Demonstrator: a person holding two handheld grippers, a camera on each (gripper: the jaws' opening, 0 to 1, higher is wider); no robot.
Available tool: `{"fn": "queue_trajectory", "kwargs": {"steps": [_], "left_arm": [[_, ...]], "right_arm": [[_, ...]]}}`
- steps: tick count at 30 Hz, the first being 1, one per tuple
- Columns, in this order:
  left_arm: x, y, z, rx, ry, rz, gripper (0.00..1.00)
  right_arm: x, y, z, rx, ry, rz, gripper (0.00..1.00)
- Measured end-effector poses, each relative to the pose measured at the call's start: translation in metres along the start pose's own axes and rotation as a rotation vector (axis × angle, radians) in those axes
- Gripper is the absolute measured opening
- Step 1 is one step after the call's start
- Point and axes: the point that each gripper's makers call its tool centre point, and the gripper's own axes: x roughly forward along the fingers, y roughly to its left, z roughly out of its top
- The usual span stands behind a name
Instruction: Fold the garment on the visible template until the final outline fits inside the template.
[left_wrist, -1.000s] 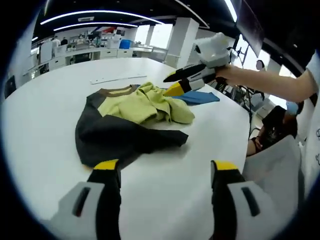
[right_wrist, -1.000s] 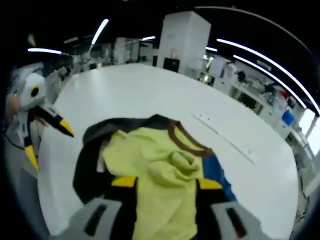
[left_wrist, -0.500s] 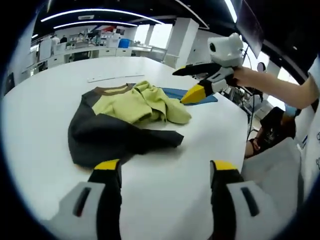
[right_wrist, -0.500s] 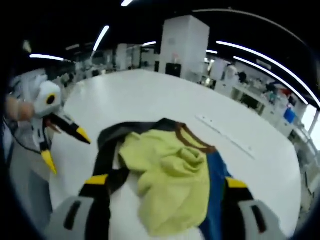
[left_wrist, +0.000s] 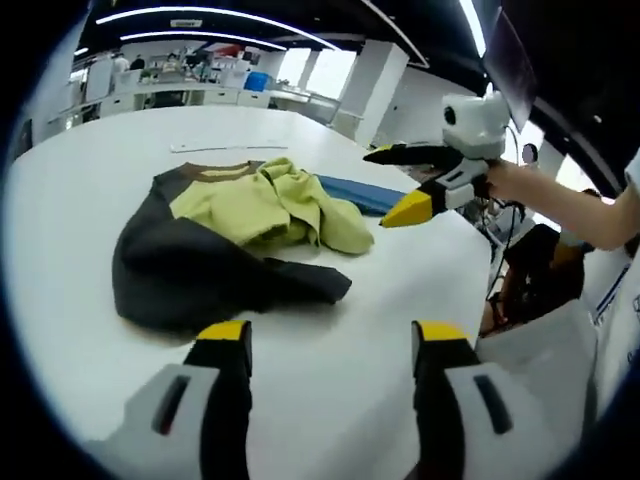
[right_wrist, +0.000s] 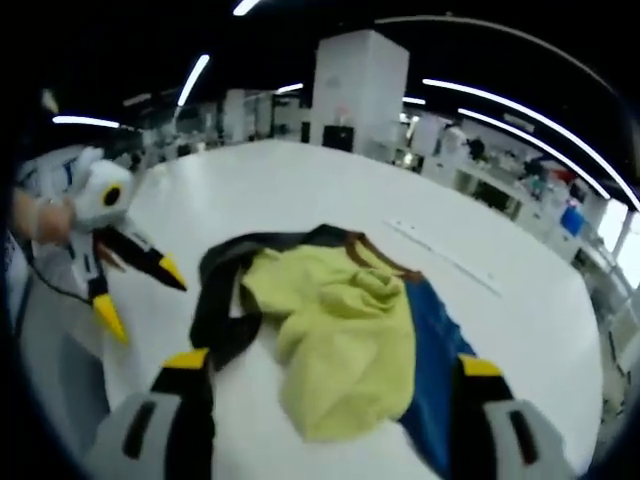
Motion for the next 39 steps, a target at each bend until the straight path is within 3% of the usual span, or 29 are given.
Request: {"fn": "queue_trajectory", "kwargs": {"steps": [3, 6, 18, 25, 33, 39], "left_arm": [[0.007, -0.007, 0.000, -0.056, -0.007, -0.005, 0.55], [0.017, -0.014, 0.003, -0.168, -0.036, -0.015, 0.50], [0.043, -0.018, 0.006, -0.500, -0.117, 0.027, 0.40], [0.052, -0.010, 0.002, -0.555, -0.137, 0.059, 0.33], [0.052, 0.001, 0.000, -0.609, -0.176, 0.097, 0.18], [0.049, 0.005, -0.004, -0.618, -0.172, 0.107, 0.05]], "right_arm": [[-0.003, 0.004, -0.005, 0.016, 0.004, -0.003, 0.99], [-0.004, 0.006, -0.009, 0.028, 0.005, -0.004, 0.99], [-0.009, 0.007, -0.020, 0.040, 0.013, -0.016, 0.99], [-0.012, 0.007, -0.025, 0.058, 0.011, -0.020, 0.98], [-0.014, 0.010, -0.032, 0.070, 0.017, -0.018, 0.97], [-0.013, 0.013, -0.035, 0.076, 0.021, -0.012, 0.97]]}}
